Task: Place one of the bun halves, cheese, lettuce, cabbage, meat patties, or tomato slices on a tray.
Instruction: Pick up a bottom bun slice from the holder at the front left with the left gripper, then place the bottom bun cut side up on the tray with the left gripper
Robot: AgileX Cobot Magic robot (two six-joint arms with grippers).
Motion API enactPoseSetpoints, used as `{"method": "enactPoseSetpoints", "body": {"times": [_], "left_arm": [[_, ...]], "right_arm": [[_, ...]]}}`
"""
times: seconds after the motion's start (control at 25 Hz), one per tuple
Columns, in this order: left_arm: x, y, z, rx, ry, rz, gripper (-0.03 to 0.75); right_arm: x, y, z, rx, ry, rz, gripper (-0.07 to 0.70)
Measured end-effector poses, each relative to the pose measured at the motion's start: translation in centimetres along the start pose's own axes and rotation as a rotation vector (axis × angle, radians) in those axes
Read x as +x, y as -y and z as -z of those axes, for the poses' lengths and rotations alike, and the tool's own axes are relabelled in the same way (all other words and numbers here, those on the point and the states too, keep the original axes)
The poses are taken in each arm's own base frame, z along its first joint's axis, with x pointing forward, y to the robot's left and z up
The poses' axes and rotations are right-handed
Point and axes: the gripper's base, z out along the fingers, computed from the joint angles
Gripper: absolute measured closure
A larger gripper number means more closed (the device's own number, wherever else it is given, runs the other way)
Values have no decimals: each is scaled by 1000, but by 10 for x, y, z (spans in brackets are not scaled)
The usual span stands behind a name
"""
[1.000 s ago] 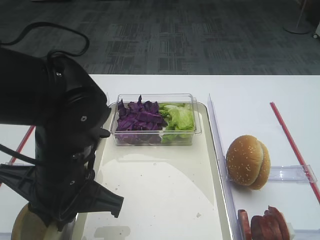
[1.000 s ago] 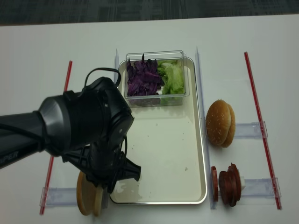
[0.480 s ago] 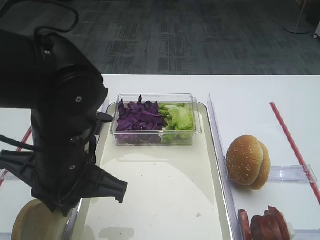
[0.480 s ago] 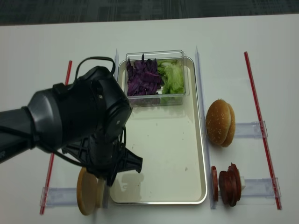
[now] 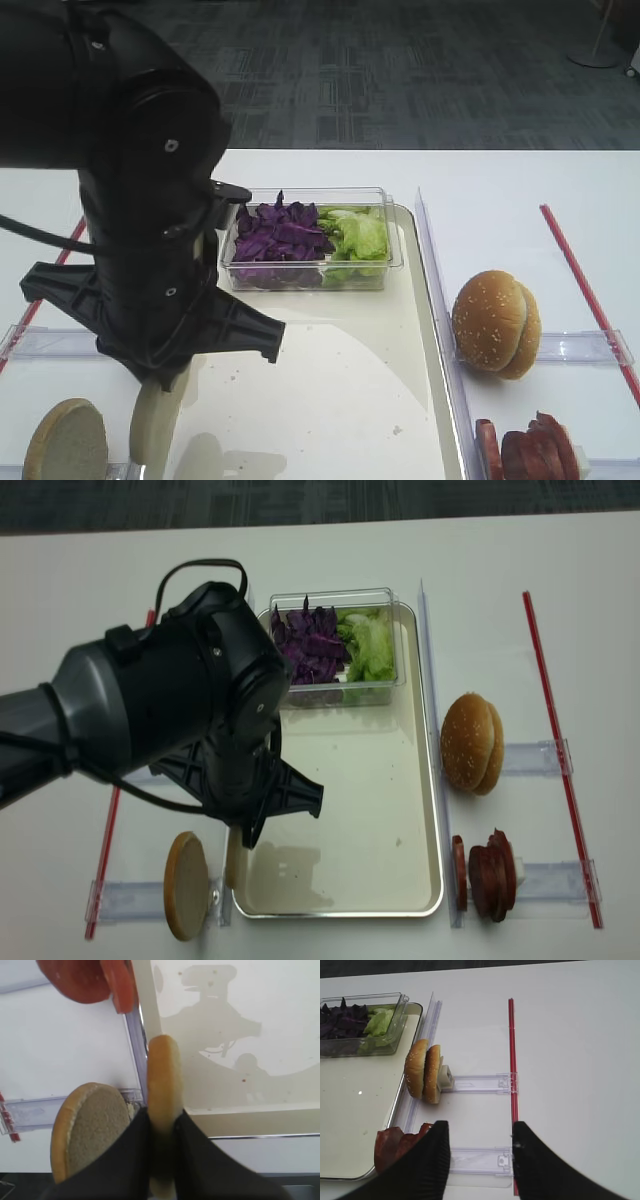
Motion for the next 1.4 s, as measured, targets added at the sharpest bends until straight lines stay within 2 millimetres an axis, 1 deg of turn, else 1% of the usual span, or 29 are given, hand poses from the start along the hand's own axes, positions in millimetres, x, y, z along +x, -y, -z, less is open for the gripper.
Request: {"method": "enactPoseSetpoints", "body": {"times": [0.24, 0.44, 0.72, 0.84, 1.08, 1.4], "left_arm": [[-8, 4, 13, 36, 38, -8, 640], [-11, 6, 21, 62, 53, -13, 640], [-6, 8, 31, 138, 35, -15, 640], [-3, 10, 36, 199, 33, -21, 640], [-5, 24, 40, 351, 69, -52, 641], [-9, 34, 45, 470, 117, -78, 642]], "right_arm": [[0, 0, 0, 0, 0, 0, 295], [0, 0, 0, 0, 0, 0, 295], [0, 0, 0, 0, 0, 0, 295], [0, 0, 0, 0, 0, 0, 295], [0, 0, 0, 0, 0, 0, 295], [0, 0, 0, 0, 0, 0, 295]]}}
